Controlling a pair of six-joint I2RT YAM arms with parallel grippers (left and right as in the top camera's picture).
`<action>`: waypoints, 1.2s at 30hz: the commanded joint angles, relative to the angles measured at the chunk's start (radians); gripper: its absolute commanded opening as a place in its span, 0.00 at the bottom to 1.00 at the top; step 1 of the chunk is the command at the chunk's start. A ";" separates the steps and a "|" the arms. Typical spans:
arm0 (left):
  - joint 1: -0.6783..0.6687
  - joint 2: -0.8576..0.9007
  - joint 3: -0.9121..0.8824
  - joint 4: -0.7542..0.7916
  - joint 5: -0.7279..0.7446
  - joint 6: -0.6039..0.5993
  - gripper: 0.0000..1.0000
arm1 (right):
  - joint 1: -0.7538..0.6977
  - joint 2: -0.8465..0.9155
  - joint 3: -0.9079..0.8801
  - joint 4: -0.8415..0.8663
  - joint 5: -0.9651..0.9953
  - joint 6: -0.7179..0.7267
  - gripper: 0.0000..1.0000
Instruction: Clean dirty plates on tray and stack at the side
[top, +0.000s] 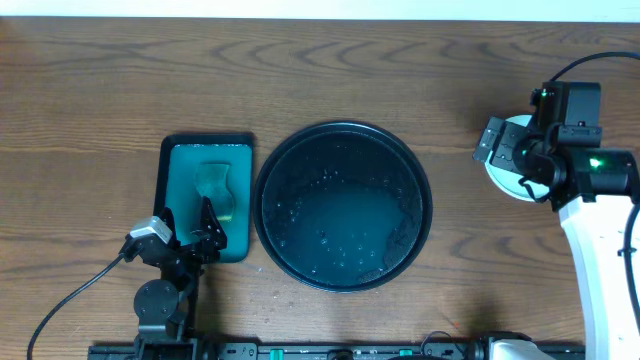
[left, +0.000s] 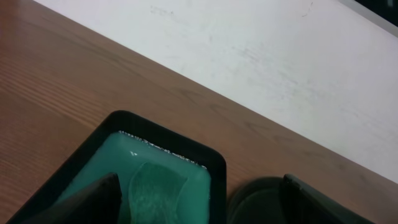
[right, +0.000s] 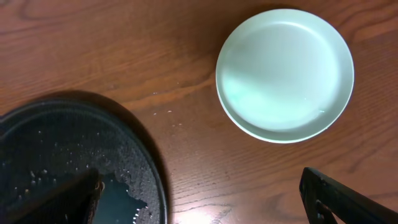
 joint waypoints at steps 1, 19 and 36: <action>0.005 -0.007 -0.014 -0.047 -0.023 -0.003 0.82 | 0.010 -0.121 -0.012 0.000 0.013 -0.011 0.99; 0.005 -0.007 -0.014 -0.047 -0.023 -0.003 0.82 | 0.010 -0.973 -0.298 0.138 0.047 -0.012 0.99; 0.005 -0.007 -0.014 -0.047 -0.023 -0.003 0.82 | 0.024 -1.299 -0.978 0.723 -0.201 -0.012 0.99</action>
